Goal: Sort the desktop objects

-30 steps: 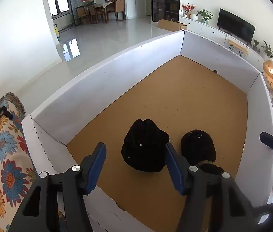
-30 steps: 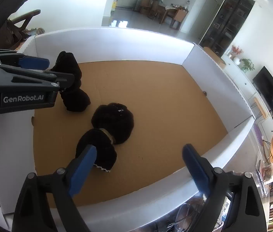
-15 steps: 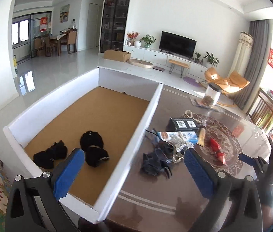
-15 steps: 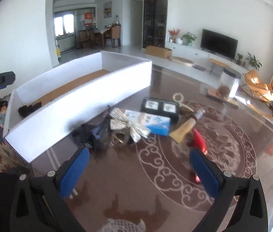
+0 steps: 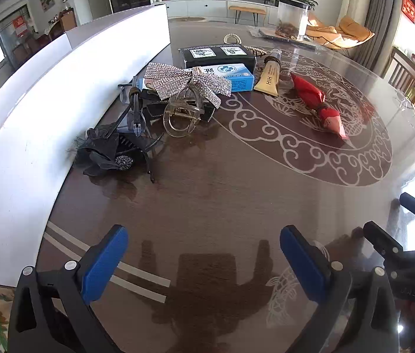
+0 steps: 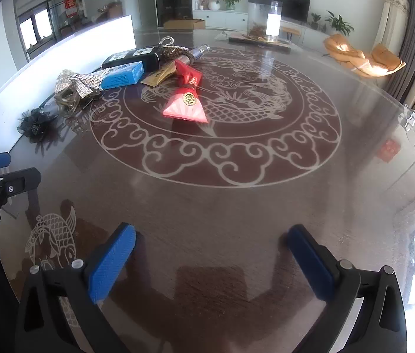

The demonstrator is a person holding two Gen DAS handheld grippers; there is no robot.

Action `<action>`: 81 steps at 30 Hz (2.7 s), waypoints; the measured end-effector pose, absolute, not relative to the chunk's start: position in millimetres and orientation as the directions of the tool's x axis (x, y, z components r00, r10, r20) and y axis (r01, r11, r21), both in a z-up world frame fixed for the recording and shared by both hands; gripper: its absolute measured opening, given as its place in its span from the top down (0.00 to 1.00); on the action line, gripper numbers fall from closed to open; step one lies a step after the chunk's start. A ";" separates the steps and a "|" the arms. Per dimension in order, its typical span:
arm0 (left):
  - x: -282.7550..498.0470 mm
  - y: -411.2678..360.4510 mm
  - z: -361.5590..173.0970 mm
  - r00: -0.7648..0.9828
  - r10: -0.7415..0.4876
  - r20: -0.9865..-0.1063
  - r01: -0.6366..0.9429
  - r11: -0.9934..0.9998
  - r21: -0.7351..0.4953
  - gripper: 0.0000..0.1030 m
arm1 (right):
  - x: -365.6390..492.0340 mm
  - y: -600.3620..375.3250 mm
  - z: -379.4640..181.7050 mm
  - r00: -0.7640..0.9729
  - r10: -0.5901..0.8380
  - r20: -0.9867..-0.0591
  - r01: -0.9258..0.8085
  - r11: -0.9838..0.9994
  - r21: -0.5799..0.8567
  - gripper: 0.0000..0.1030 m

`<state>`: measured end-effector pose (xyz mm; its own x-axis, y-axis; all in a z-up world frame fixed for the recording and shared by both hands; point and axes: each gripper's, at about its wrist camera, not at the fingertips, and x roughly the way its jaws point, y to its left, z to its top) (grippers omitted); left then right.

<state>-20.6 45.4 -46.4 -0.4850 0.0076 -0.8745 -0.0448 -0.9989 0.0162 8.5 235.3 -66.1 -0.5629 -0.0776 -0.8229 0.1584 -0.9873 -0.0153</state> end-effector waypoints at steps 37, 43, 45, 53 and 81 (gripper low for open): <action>-21.8 46.4 -64.0 -0.451 0.000 -0.892 0.002 -1.000 -0.002 0.00 | 8.5 233.2 -64.4 -0.578 -0.078 -0.813 0.154 -0.988 -0.015 0.00; -21.6 46.5 -64.1 -0.452 0.000 -0.892 0.003 -1.000 -0.001 0.00 | 8.4 233.1 -64.5 -0.578 -0.078 -0.812 0.154 -0.988 -0.015 0.00; -21.2 46.2 -63.9 -0.452 0.000 -0.892 0.003 -1.000 -0.001 0.00 | 8.4 233.1 -64.4 -0.578 -0.078 -0.812 0.154 -0.988 -0.015 0.00; -20.7 45.8 -63.7 -0.452 -0.001 -0.892 0.004 -1.000 -0.001 0.00 | 8.5 233.1 -64.4 -0.578 -0.078 -0.813 0.154 -0.988 -0.015 0.00; -20.4 45.9 -63.3 -0.452 -0.002 -0.892 0.005 -1.000 -0.001 0.00 | 8.5 233.0 -64.5 -0.578 -0.078 -0.812 0.154 -0.988 -0.015 0.00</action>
